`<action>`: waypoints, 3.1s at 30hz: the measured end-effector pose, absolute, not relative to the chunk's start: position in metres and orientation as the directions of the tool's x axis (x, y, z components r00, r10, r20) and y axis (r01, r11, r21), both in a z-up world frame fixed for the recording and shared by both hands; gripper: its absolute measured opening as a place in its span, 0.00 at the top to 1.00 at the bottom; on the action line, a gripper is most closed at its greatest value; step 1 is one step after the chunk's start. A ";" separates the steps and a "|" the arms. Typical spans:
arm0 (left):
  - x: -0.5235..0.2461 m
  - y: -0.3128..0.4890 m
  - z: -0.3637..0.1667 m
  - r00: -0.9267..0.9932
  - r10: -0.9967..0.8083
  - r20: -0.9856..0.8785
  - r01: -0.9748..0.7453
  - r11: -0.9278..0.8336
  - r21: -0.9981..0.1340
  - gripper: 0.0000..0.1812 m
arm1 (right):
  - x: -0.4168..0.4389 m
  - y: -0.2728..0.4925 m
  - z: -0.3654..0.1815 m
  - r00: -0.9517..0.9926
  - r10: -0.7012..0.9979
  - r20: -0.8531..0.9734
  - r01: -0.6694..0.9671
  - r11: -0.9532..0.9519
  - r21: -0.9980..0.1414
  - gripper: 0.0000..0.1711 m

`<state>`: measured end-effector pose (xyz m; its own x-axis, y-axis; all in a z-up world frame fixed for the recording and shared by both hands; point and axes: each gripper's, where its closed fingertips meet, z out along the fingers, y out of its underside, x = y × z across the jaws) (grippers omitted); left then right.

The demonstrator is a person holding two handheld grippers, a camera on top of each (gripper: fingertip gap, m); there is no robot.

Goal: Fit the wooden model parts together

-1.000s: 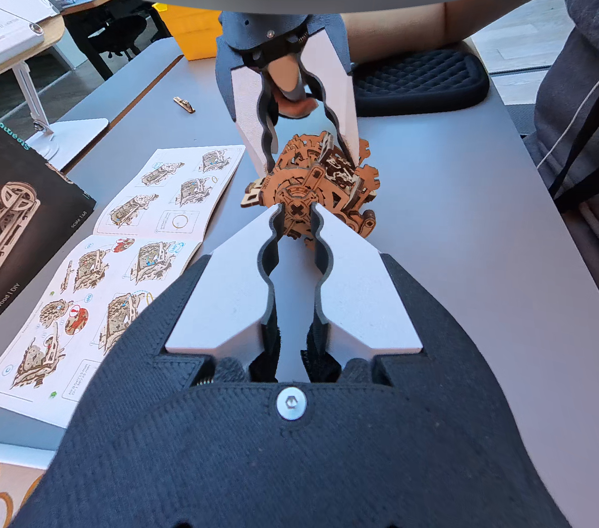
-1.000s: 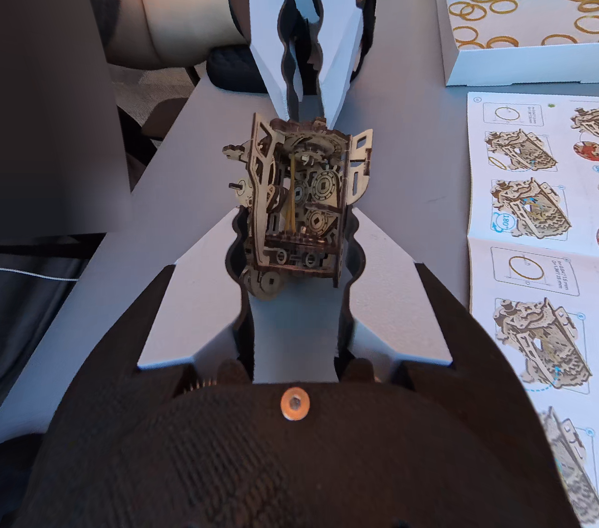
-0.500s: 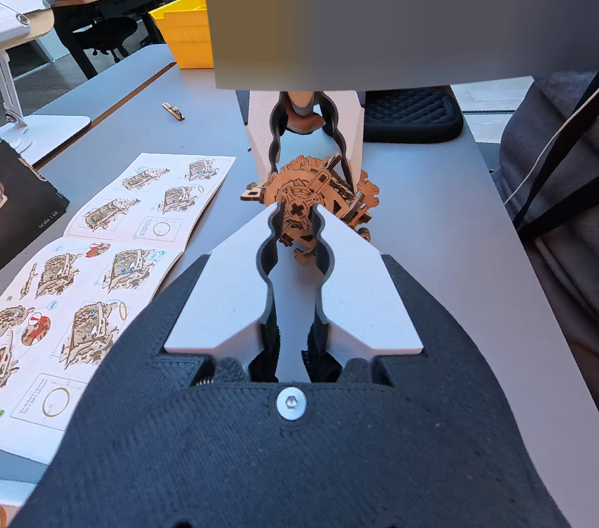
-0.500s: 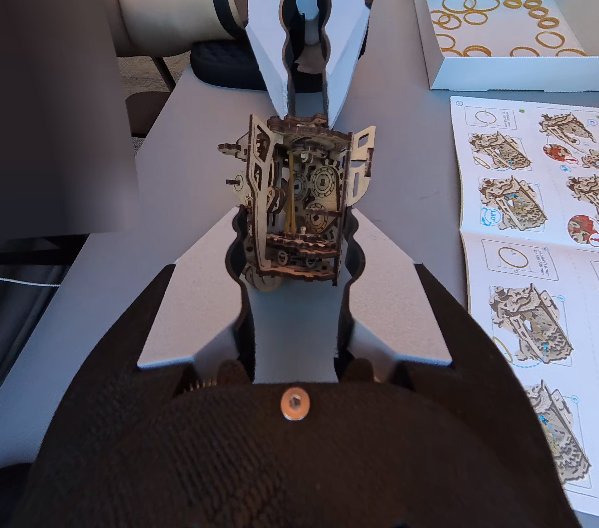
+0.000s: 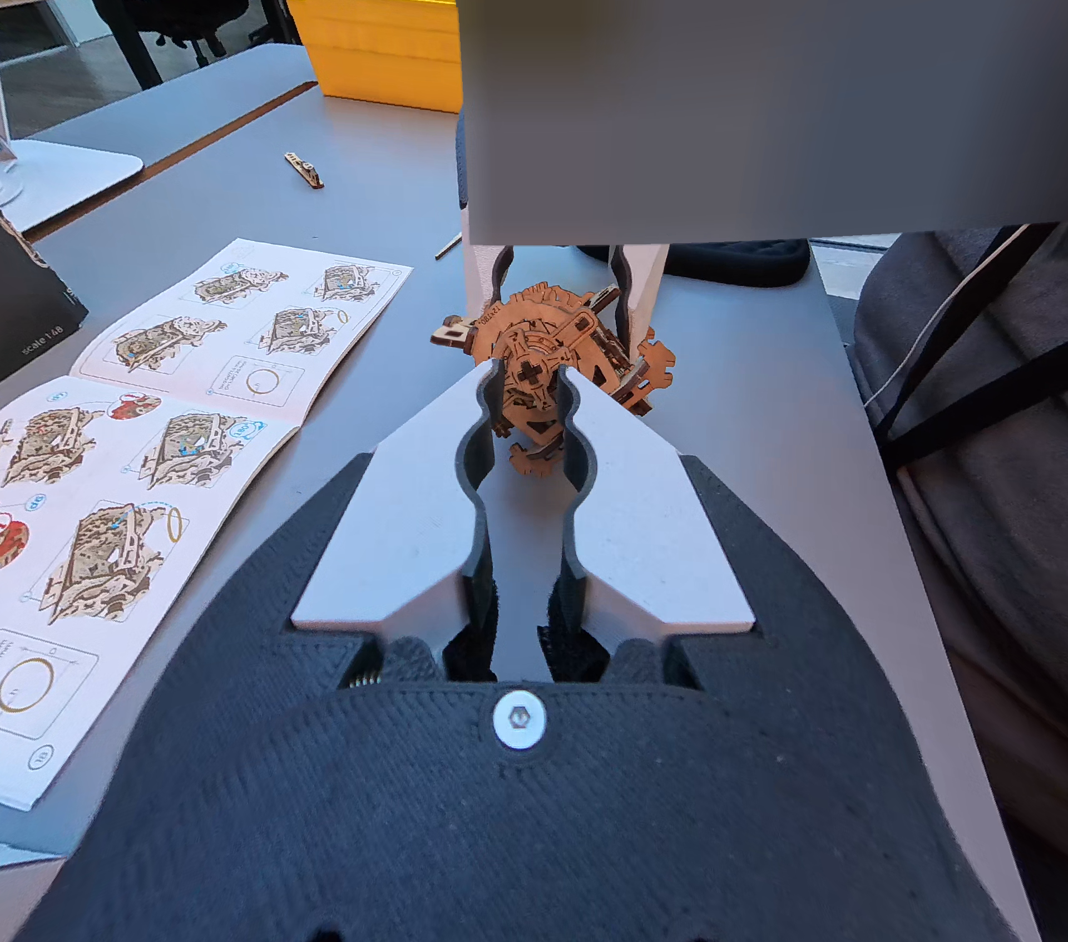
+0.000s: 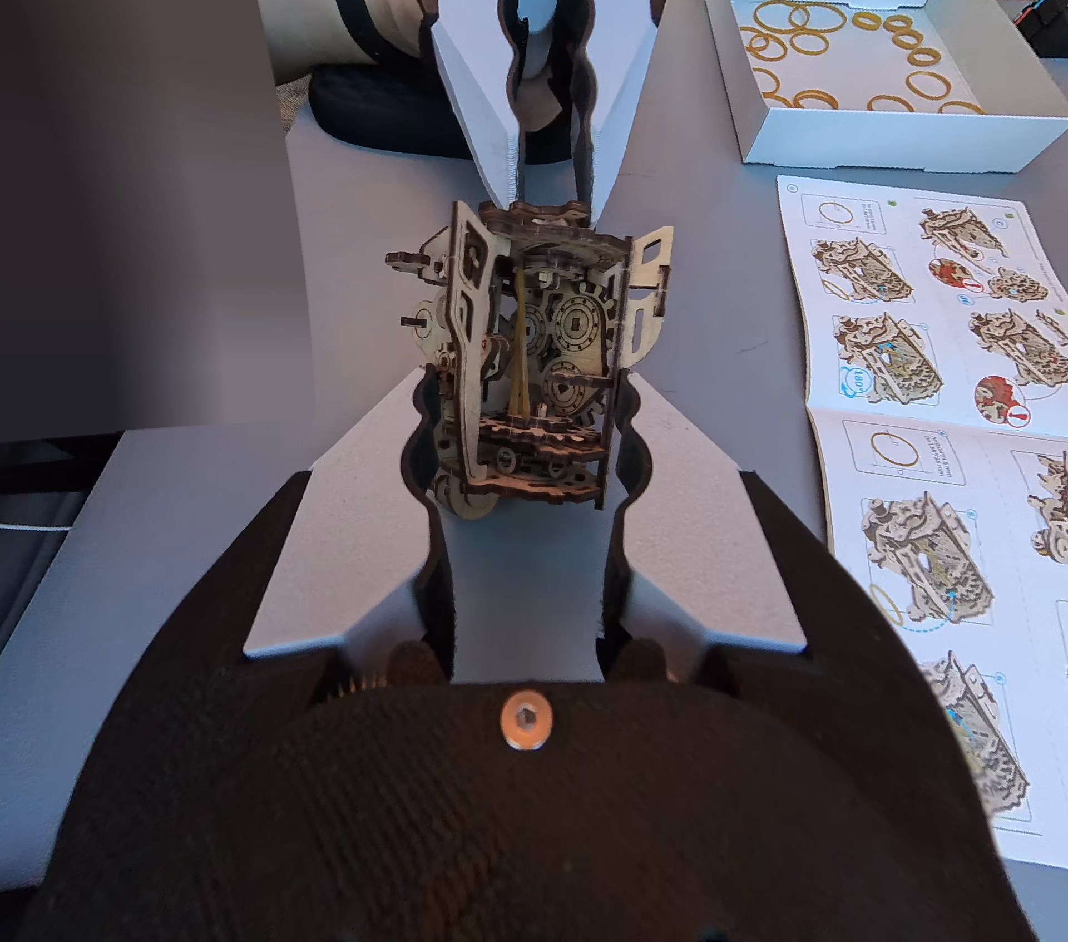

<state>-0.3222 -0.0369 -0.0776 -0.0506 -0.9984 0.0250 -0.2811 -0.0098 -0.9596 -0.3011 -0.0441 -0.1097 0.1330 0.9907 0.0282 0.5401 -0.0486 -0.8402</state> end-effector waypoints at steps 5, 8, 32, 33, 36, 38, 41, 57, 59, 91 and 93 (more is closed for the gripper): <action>-0.324 -0.038 -0.078 -0.043 -0.998 0.049 -0.283 -0.035 -0.958 0.92 | -0.303 -0.045 -0.112 0.132 0.986 0.105 0.570 0.011 -0.822 0.65; -0.326 -0.040 -0.078 -0.066 -0.995 0.080 -0.288 -0.057 -0.956 0.91 | -0.304 -0.046 -0.112 0.131 0.986 0.106 0.568 0.014 -0.823 0.65; -0.330 -0.046 -0.075 -0.112 -0.970 0.218 -0.294 -0.177 -0.939 0.90 | -0.307 -0.051 -0.112 0.124 0.987 0.104 0.567 0.015 -0.824 0.65; -0.330 -0.046 -0.075 -0.109 -0.969 0.221 -0.294 -0.181 -0.938 0.90 | -0.307 -0.051 -0.112 0.125 0.986 0.106 0.570 0.016 -0.822 0.65; -0.330 -0.047 -0.075 -0.106 -0.968 0.230 -0.297 -0.190 -0.936 0.90 | -0.307 -0.052 -0.111 0.131 0.985 0.114 0.569 0.020 -0.822 0.65; -0.331 -0.049 -0.075 -0.110 -0.970 0.215 -0.298 -0.174 -0.939 0.90 | -0.308 -0.054 -0.111 0.125 0.985 0.118 0.567 0.027 -0.823 0.64; -0.332 -0.049 -0.075 -0.103 -0.980 0.172 -0.295 -0.135 -0.946 0.90 | -0.308 -0.054 -0.111 0.120 0.986 0.116 0.564 0.029 -0.825 0.64; -0.334 -0.051 -0.090 0.134 -0.872 0.470 -0.330 -0.487 -0.809 0.76 | -0.310 -0.055 -0.111 0.114 0.974 0.195 0.582 0.094 -0.808 0.64; -0.334 -0.051 -0.089 0.151 -0.857 0.493 -0.314 -0.514 -0.798 0.79 | -0.310 -0.054 -0.111 0.116 0.972 0.204 0.585 0.099 -0.805 0.64; -0.332 -0.052 -0.086 -0.077 -0.980 -0.185 -0.407 0.200 -0.891 0.86 | -0.301 -0.051 -0.111 0.026 0.986 0.162 0.545 0.122 -0.829 0.64; -0.331 -0.052 -0.085 -0.085 -0.977 -0.195 -0.409 0.213 -0.888 0.87 | -0.302 -0.051 -0.111 0.020 0.984 0.175 0.552 0.135 -0.823 0.64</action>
<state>-0.3313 -0.0516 -0.0851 -0.0854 -0.9771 -0.1950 -0.4087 0.2128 -0.8875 -0.3017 -0.0513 -0.1109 0.0204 0.9844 0.1746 0.5518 0.1346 -0.8231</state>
